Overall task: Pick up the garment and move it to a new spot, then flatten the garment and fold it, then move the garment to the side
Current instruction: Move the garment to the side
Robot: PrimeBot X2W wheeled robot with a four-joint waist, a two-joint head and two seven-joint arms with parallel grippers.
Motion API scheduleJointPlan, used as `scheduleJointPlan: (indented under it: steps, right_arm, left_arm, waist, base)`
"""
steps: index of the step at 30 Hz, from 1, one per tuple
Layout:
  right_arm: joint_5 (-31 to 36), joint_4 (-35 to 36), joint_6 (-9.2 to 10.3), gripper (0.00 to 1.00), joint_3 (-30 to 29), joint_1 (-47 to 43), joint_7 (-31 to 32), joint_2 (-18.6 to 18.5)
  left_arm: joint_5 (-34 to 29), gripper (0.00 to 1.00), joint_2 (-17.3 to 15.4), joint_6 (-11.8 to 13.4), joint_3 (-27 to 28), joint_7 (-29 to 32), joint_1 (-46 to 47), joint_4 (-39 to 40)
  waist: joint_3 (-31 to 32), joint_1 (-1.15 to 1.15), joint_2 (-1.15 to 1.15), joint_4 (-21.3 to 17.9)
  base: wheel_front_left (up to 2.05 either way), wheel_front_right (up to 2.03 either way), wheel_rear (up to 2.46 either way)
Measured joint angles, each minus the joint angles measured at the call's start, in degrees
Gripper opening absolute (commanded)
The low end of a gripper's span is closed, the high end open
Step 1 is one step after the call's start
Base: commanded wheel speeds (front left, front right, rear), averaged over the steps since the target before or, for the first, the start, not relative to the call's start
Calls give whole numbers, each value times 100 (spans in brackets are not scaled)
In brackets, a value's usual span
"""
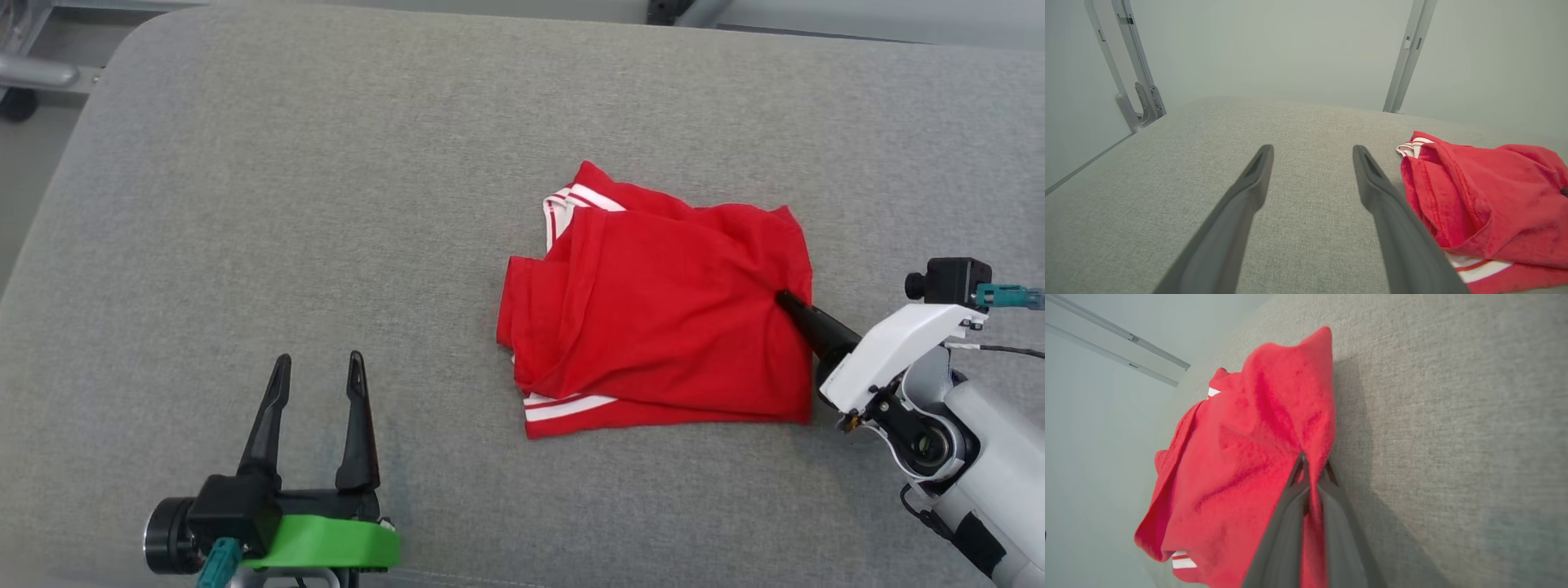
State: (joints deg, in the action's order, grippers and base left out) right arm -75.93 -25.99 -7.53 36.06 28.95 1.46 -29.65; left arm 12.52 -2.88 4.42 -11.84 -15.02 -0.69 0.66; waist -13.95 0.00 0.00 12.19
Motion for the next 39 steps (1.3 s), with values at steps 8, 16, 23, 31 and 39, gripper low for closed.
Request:
scheduleJointPlan:
  steps: [8,16,23,31,39]
  right_arm:
    - [508,243,3,0,566,308,-786,-113]
    - [509,353,3,0,1015,533,-1155,-140]
    - [433,404,4,0,1344,754,-1381,-176]
    - [390,265,4,0,1668,1324,-1477,-231]
    - [254,-67,4,0,1716,2251,-1439,-704]
  left_arm:
    - [-310,100,0,-226,122,0,173,54]
    - [-597,100,2,-442,233,0,287,41]
    - [-868,100,-4,-644,322,0,343,46]
    - [-1033,100,-65,-760,337,0,474,92]
    - [-1224,100,-122,-891,113,0,890,166]
  waist:
    - [-12,0,0,-772]
    - [-65,0,0,-1549]
    - [-168,0,0,-2308]
    - [-373,0,0,-2985]
    - [-816,0,0,-3121]
  base:
    - [0,0,0]
    - [0,0,0]
    - [0,0,0]
    - [0,0,0]
    - [0,0,0]
